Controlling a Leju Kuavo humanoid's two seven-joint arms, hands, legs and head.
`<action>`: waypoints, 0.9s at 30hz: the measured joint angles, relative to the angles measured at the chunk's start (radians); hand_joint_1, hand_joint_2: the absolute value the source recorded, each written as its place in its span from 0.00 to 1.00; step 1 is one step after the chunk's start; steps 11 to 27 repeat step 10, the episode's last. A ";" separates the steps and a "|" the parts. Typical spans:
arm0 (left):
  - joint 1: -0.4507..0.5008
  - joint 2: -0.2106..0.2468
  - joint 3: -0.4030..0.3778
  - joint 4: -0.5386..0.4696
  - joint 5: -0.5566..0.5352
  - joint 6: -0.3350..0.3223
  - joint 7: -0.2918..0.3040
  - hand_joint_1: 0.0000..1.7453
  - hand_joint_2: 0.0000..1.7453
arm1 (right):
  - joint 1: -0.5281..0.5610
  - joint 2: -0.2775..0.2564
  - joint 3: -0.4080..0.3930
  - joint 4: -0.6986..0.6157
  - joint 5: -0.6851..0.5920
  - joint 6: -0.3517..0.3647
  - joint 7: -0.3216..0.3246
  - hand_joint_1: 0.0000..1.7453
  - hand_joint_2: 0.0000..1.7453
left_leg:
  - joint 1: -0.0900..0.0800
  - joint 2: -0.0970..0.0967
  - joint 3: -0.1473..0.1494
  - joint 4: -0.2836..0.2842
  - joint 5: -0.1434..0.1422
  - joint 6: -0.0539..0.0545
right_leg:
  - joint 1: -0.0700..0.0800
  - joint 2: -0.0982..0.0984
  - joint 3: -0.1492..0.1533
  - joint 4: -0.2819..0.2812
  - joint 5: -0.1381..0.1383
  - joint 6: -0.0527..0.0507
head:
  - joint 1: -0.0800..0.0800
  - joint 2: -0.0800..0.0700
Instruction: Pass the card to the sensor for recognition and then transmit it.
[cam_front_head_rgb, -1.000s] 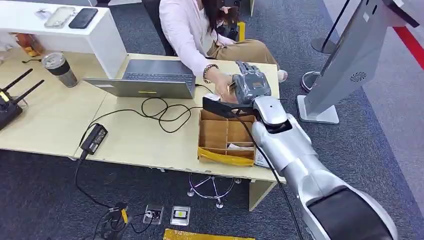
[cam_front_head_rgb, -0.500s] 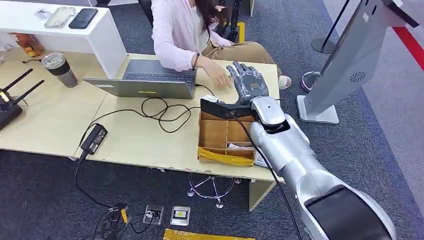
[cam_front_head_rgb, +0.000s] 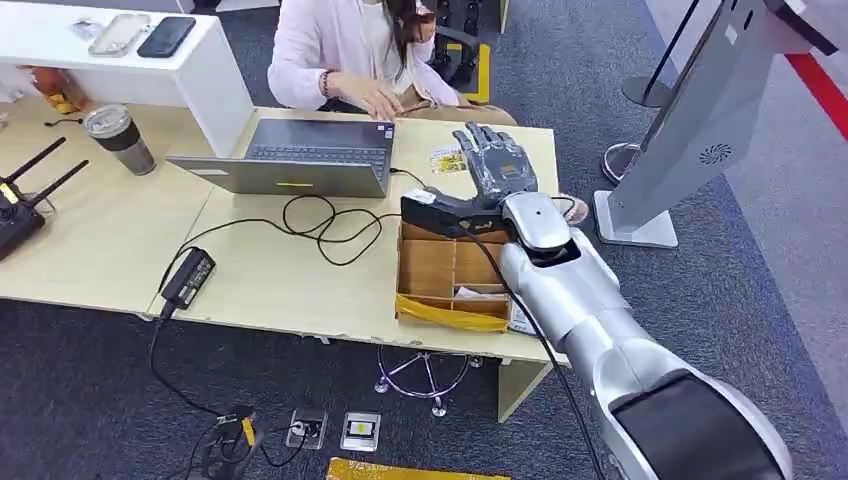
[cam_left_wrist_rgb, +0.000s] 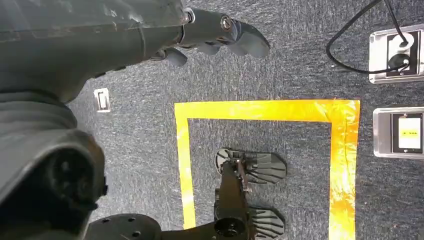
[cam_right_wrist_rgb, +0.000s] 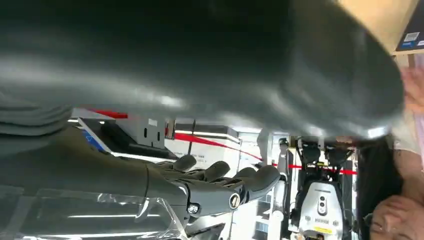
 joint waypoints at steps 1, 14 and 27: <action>0.000 0.000 0.000 0.000 0.009 0.003 0.000 0.00 0.00 | 0.001 -0.006 0.000 0.002 -0.021 -0.016 0.024 0.00 0.00 | 0.000 0.002 0.002 0.001 0.000 0.000 | 0.000 0.001 -0.003 -0.001 0.000 0.000 | 0.000 0.000; 0.120 0.030 0.008 0.003 0.105 0.035 -0.049 0.00 0.00 | 0.130 -0.590 -0.208 0.070 -0.366 -0.086 0.073 0.00 0.00 | 0.000 -0.014 -0.001 0.002 -0.004 0.006 | 0.000 -0.016 0.014 -0.014 0.001 0.004 | 0.012 0.000; 0.120 0.030 0.008 0.003 0.105 0.035 -0.049 0.00 0.00 | 0.130 -0.590 -0.208 0.070 -0.366 -0.086 0.073 0.00 0.00 | 0.000 -0.014 -0.001 0.002 -0.004 0.006 | 0.000 -0.016 0.014 -0.014 0.001 0.004 | 0.012 0.000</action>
